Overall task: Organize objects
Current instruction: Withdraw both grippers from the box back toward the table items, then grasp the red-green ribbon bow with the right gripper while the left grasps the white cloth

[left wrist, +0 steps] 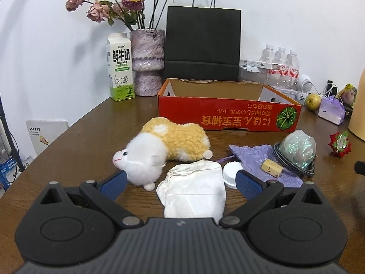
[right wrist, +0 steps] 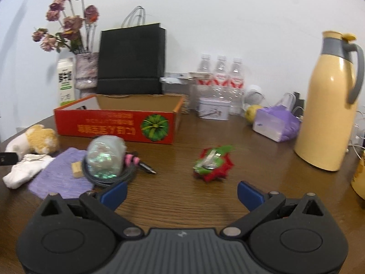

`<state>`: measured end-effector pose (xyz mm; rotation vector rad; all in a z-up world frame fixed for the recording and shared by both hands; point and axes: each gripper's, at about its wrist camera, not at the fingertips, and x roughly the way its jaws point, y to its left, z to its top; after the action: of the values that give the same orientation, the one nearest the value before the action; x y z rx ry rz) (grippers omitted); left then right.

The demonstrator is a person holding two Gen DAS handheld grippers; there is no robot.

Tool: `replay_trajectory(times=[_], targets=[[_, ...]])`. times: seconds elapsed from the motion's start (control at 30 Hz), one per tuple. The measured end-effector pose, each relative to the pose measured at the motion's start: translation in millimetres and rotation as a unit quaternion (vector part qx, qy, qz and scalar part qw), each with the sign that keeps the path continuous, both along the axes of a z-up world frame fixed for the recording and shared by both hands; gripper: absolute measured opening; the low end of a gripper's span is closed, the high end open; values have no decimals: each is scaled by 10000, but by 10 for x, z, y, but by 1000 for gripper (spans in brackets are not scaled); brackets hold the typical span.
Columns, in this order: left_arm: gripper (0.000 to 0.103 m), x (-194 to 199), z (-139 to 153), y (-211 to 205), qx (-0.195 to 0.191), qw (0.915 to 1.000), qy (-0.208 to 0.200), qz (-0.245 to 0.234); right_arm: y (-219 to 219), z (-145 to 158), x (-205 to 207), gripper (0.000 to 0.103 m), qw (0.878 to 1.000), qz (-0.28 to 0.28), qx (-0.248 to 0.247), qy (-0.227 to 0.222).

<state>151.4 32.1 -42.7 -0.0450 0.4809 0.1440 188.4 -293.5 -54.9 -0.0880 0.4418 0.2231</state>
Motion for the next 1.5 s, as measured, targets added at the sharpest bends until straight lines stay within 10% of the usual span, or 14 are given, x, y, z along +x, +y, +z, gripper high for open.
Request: replay_trajectory(times=[0.47,0.63,0.7,1.1,1.5], targets=[[103,15,-14,87,-87,9994,-4,338,-176,-100,887,99,9981,-186,-474,332],[103,32,-30,86,-76,9994,55,343,-147,-141,1182,78,9975,-133,-278,642],[103,35,-33,85,-74,9994,63,345,-132,-164,1214,49,9967,-58,-266,764],[103,45,-34,109,-130,9992,66,361,36,-18,670,47,9994,73,-261,-199],[103,312,-230,-2,-44,9950,998,35,328,15,352,47,9977,410,-399,-374]])
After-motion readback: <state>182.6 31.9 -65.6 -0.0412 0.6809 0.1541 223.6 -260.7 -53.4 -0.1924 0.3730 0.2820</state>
